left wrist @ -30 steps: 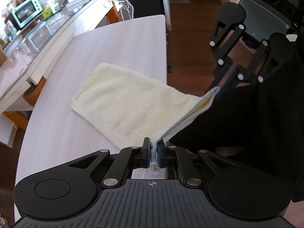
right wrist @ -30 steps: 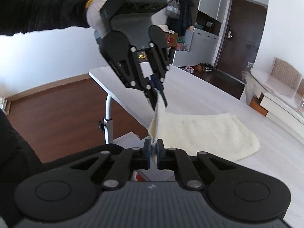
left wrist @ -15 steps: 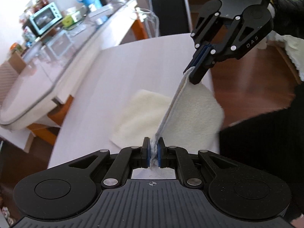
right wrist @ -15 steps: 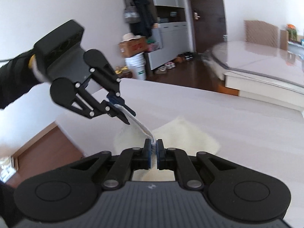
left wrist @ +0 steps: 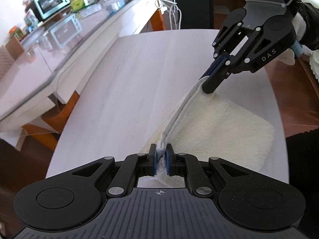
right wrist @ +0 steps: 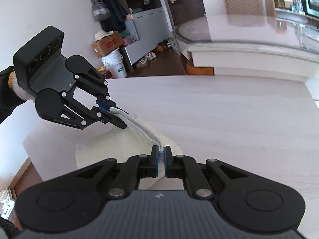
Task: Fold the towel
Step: 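Fold the lifted edge over the towel with the left gripper and open it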
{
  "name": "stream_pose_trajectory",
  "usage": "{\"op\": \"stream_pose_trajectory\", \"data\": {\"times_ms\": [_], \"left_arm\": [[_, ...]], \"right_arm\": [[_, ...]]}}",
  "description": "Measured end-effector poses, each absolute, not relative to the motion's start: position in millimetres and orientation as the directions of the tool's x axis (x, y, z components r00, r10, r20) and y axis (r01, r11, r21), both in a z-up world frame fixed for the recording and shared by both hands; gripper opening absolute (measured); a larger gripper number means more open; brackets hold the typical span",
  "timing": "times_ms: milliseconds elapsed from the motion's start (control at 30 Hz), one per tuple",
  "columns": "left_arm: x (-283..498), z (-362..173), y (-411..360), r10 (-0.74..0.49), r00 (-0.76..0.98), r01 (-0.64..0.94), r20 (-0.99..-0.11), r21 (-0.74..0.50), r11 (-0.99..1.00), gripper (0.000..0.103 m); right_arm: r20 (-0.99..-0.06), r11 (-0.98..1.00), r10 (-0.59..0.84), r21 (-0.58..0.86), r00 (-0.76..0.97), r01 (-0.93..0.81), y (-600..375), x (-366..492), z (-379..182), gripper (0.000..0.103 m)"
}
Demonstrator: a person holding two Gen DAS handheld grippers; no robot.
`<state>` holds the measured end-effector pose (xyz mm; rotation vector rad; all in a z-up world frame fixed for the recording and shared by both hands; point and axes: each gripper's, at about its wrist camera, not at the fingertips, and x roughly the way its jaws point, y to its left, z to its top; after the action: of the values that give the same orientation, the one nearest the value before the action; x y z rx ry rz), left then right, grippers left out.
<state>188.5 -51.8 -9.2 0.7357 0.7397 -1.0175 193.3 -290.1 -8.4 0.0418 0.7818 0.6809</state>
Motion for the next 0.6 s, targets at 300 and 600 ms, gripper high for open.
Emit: {"op": "stream_pose_trajectory", "data": {"times_ms": [300, 600], "left_arm": [[200.6, -15.8, -46.5, -0.467, 0.355, 0.906, -0.810, 0.176, 0.384, 0.020], [203.5, -17.5, -42.9, -0.459, 0.379, 0.890, -0.803, 0.179, 0.420, 0.024]], "right_arm": [[-0.653, 0.801, 0.556, 0.254, 0.514, -0.542, -288.8, 197.9, -12.9, 0.008], [-0.658, 0.811, 0.536, 0.227, 0.529, -0.540, -287.9, 194.1, -11.1, 0.014]]}}
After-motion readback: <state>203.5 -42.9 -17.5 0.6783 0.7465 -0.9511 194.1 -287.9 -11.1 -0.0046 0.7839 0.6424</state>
